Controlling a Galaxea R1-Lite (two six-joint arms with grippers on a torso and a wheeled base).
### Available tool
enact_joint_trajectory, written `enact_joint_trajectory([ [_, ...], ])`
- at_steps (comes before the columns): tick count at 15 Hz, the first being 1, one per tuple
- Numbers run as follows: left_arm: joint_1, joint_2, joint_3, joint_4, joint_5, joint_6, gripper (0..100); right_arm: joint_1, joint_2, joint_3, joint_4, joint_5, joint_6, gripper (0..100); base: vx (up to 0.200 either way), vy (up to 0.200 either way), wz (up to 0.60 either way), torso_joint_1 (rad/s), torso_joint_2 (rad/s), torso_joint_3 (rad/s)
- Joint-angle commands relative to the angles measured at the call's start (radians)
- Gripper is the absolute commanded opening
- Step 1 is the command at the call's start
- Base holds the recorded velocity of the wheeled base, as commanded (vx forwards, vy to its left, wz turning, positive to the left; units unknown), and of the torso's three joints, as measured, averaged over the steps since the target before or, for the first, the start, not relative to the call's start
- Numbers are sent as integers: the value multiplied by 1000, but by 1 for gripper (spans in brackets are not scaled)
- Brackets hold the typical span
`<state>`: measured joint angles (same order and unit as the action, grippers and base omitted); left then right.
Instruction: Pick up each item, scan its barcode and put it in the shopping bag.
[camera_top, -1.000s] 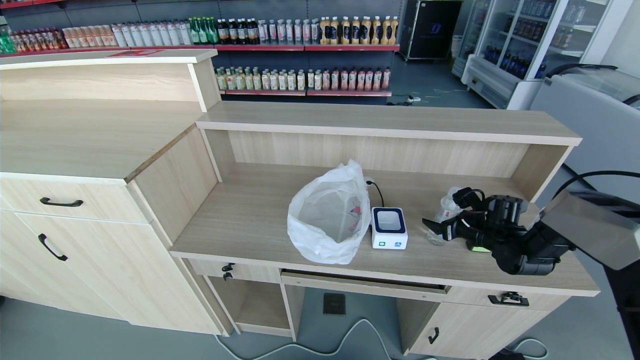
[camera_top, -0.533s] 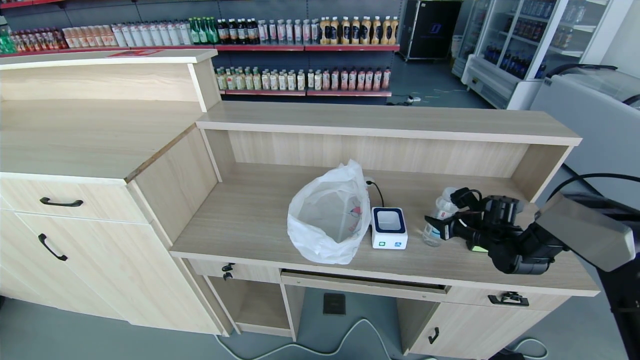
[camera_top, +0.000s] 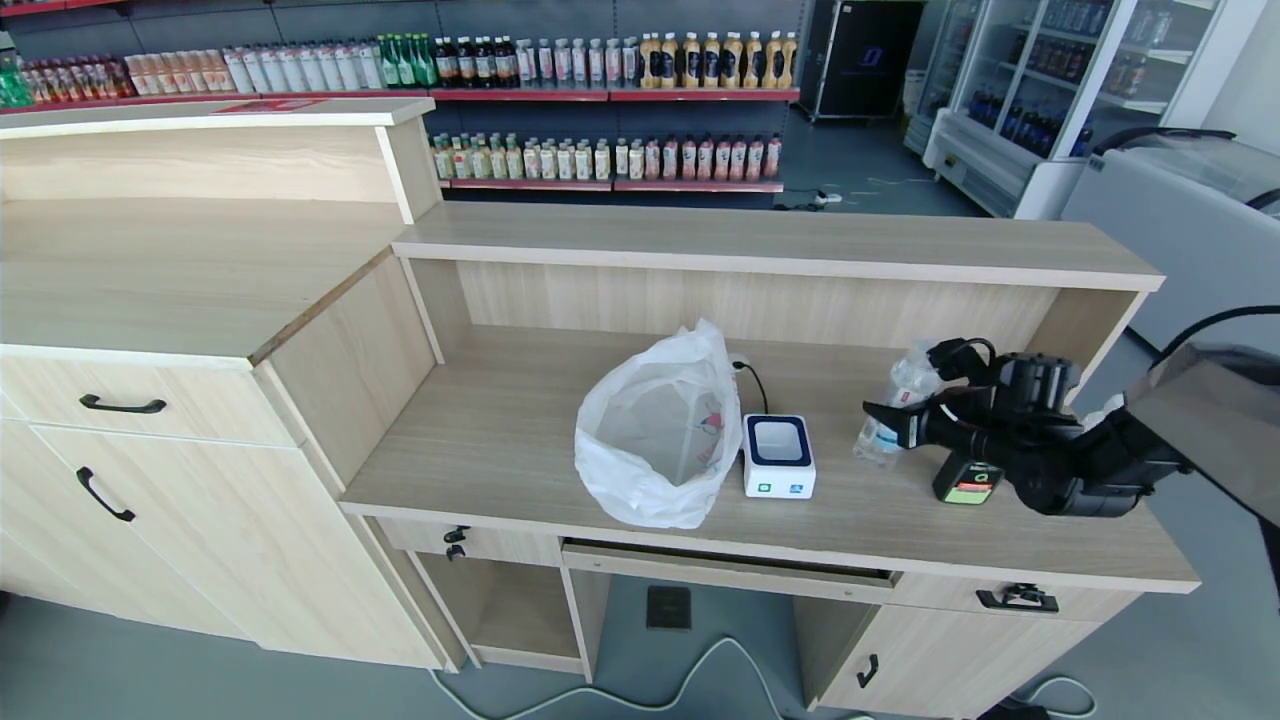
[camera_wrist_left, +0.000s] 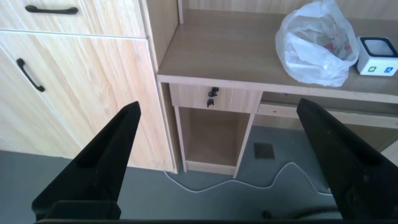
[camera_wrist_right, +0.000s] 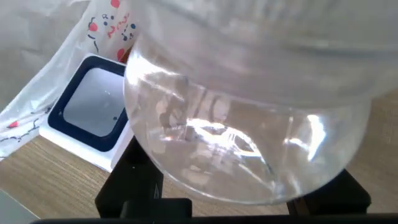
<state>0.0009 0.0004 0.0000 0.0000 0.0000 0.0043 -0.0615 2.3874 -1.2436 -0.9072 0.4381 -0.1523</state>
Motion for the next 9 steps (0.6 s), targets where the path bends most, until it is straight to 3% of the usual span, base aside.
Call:
enact_joint_trajectory([
  [1, 1, 0, 0, 0, 0, 0, 100, -44, -283, 62, 168, 77, 100, 0, 0, 0, 0, 0, 0, 0],
  [6, 1, 0, 0, 0, 0, 0, 100, -116, -522, 105, 301, 324, 280, 0, 0, 0, 0, 0, 0, 0],
  [7, 1, 0, 0, 0, 0, 0, 100, -139, -585, 104, 350, 459, 323, 0, 0, 0, 0, 0, 0, 0],
  [9, 1, 0, 0, 0, 0, 0, 100, -143, -654, 116, 406, 580, 346, 0, 0, 0, 0, 0, 0, 0],
])
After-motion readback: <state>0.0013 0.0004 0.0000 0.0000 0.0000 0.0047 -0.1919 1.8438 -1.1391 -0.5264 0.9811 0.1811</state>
